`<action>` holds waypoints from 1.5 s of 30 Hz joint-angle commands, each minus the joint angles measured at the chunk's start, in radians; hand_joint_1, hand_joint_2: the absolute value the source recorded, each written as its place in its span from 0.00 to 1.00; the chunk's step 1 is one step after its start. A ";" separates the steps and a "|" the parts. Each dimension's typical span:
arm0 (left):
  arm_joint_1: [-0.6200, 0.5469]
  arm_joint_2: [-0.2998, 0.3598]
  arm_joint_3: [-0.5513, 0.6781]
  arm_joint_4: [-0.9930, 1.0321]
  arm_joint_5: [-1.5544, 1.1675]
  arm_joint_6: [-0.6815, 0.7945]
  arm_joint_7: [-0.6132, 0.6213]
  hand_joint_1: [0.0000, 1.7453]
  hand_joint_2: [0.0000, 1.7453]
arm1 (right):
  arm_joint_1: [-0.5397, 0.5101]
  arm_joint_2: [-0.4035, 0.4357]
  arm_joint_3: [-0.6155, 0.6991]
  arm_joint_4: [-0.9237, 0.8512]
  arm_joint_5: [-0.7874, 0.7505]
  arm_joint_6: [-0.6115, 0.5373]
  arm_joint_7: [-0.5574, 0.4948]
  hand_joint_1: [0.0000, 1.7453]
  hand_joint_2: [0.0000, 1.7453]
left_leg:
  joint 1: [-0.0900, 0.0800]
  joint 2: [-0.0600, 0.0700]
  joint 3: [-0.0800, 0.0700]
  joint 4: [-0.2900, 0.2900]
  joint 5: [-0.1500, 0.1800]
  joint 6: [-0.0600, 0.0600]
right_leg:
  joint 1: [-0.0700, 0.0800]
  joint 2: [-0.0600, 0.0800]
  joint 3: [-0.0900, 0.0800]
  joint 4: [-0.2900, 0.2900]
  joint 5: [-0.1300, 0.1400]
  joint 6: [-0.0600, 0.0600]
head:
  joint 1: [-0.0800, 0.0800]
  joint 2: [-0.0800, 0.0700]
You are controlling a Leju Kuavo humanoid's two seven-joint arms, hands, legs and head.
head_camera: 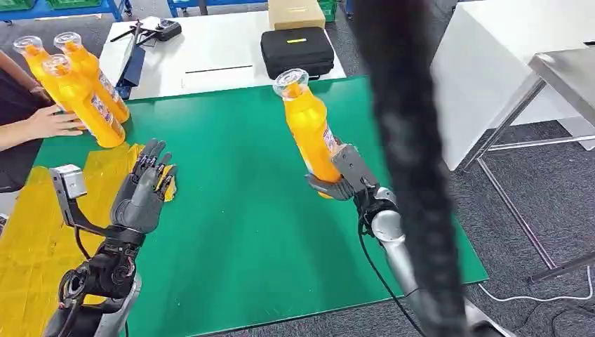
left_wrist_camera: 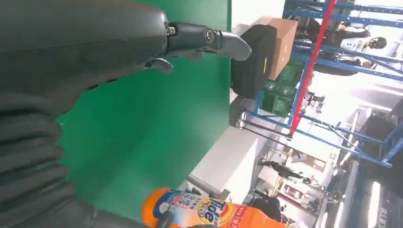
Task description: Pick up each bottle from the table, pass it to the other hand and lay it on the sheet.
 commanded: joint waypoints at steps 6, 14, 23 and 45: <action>-0.134 -0.116 -0.186 0.024 -0.156 0.167 -0.036 0.00 1.00 | -0.188 0.223 0.213 0.185 0.138 -0.014 0.126 1.00 1.00 | 0.000 0.003 0.000 0.001 -0.001 -0.002 | 0.000 0.001 -0.001 0.002 0.000 0.000 | 0.000 0.000; -0.159 -0.135 -0.205 0.063 -0.152 0.179 -0.021 0.00 1.00 | -0.229 0.264 0.352 0.182 0.299 -0.009 0.214 1.00 1.00 | 0.000 0.002 -0.001 0.001 -0.001 -0.002 | 0.000 0.000 -0.003 0.003 -0.001 0.001 | 0.000 0.000; -0.190 -0.147 -0.222 0.117 -0.110 0.185 0.007 0.00 1.00 | -0.223 0.288 0.425 0.153 0.412 -0.018 0.240 1.00 1.00 | 0.000 -0.001 -0.003 0.001 0.000 -0.002 | 0.000 -0.002 -0.004 0.003 -0.001 0.001 | 0.000 0.000; -0.260 -0.189 -0.298 0.209 -0.006 0.239 0.043 0.00 1.00 | -0.207 0.289 0.745 0.137 0.552 0.001 0.234 1.00 1.00 | 0.000 -0.003 -0.002 0.001 -0.001 -0.003 | 0.000 -0.006 -0.003 0.003 -0.003 0.001 | 0.000 0.000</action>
